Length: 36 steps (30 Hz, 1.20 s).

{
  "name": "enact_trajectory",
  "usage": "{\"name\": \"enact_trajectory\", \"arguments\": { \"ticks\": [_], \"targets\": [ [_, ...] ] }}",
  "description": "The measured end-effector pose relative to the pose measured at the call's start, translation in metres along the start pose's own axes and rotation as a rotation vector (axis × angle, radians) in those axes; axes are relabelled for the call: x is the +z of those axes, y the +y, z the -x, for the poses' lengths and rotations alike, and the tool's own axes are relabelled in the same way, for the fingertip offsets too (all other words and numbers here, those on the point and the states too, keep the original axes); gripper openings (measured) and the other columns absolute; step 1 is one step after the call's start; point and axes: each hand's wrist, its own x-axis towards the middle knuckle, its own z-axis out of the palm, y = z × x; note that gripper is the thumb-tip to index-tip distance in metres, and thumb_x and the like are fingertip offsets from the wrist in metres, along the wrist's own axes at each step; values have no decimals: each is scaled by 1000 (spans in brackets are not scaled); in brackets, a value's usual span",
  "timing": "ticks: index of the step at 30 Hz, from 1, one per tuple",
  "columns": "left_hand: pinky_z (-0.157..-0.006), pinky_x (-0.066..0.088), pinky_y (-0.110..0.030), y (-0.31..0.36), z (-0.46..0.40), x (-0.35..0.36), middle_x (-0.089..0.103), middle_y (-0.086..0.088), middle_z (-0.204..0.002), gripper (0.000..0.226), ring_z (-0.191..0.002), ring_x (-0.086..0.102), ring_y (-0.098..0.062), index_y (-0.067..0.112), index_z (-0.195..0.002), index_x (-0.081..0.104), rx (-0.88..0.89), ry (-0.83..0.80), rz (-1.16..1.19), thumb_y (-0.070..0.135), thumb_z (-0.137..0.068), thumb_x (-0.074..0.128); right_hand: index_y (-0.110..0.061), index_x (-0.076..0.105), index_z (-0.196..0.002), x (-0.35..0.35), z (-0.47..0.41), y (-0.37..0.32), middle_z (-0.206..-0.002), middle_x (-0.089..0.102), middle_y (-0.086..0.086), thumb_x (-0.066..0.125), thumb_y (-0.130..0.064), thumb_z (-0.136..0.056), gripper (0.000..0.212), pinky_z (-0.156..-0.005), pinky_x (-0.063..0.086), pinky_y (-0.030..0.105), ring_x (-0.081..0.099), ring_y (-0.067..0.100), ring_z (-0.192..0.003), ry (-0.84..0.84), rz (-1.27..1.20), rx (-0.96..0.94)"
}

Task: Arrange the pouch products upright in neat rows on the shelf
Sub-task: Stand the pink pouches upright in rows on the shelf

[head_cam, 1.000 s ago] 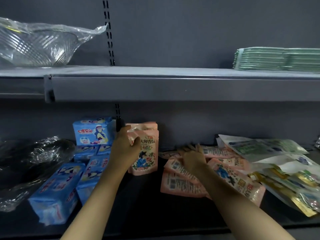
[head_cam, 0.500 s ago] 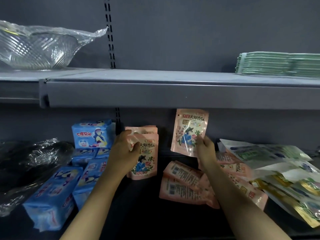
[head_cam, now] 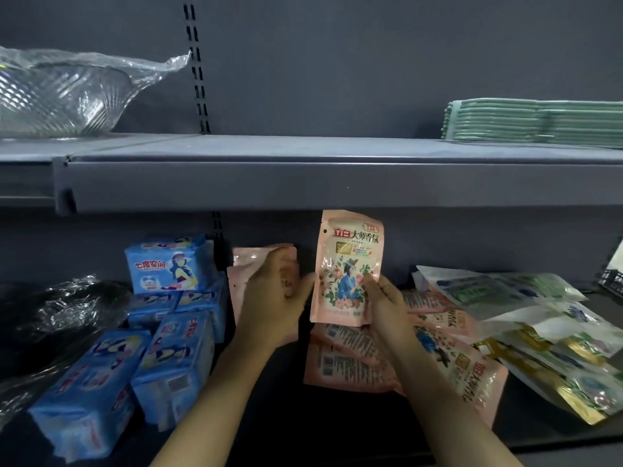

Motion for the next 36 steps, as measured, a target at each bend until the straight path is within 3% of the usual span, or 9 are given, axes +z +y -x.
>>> {"name": "enact_trajectory", "arguments": {
  "ticks": [3,5,9,12,15,19,25,31,36],
  "targets": [
    [-59,44,-3,6,1,8,58,18,-97,52,-76,55,11,22,-120,46,-129,-283,125,36,-76,70,-8,62,-108,12,12,-5,-98,74,11,40,-21,-100,27,-74,58,39,71,23,-87,-89,32,-45],
    [-63,49,-6,0,4,12,64,16,-98,46,-79,59,10,21,-113,51,-123,-325,130,33,-74,72,-7,61,-111,18,18,-5,-100,73,12,39,-22,-101,29,-77,56,40,70,25,-89,-127,62,-65],
    [-82,55,-32,-14,10,6,68,7,-107,45,-93,65,-6,20,-113,54,-151,-219,162,24,-73,74,-13,61,-111,29,27,-5,-94,75,4,39,-23,-100,26,-82,56,38,71,18,-90,-168,113,-83],
    [-84,55,-33,-25,17,-1,67,10,-109,48,-97,64,-4,23,-117,53,-178,-168,197,19,-73,72,-24,51,-124,35,34,-1,-87,71,-15,47,-29,-97,28,-80,53,20,67,-3,-86,-300,301,-110],
    [-85,56,-31,-38,28,-10,66,10,-113,52,-101,63,-2,25,-122,51,-195,-153,233,18,-74,71,-31,42,-129,42,38,8,-119,62,-18,59,-24,-91,43,-92,49,20,59,-1,-110,-387,462,-101],
    [-82,54,-25,-57,42,-18,67,9,-109,50,-97,64,-4,20,-120,53,-265,-161,167,21,-75,72,-24,41,-131,50,41,20,-121,56,-12,60,-25,-90,45,-80,43,10,55,7,-113,-338,750,-114],
    [-77,43,-24,-65,58,-11,63,0,-109,26,-100,60,-15,11,-114,53,-426,-71,64,20,-90,54,-16,47,-120,63,46,44,-115,60,6,49,-32,-95,30,-69,48,24,59,16,-94,-194,1010,-99],
    [-74,37,-21,-65,63,0,58,-4,-115,26,-93,50,-9,8,-118,48,-517,-7,139,14,-92,48,-8,50,-112,66,48,64,-111,63,11,50,-21,-94,23,-80,54,36,63,23,-95,-124,1025,-116],
    [-62,37,-13,-71,60,6,59,-4,-116,27,-92,52,-10,12,-116,48,-594,70,202,14,-90,50,-10,48,-118,69,47,65,-113,64,11,50,-18,-93,26,-81,53,33,64,26,-100,-103,1019,-127]
  ]
}}
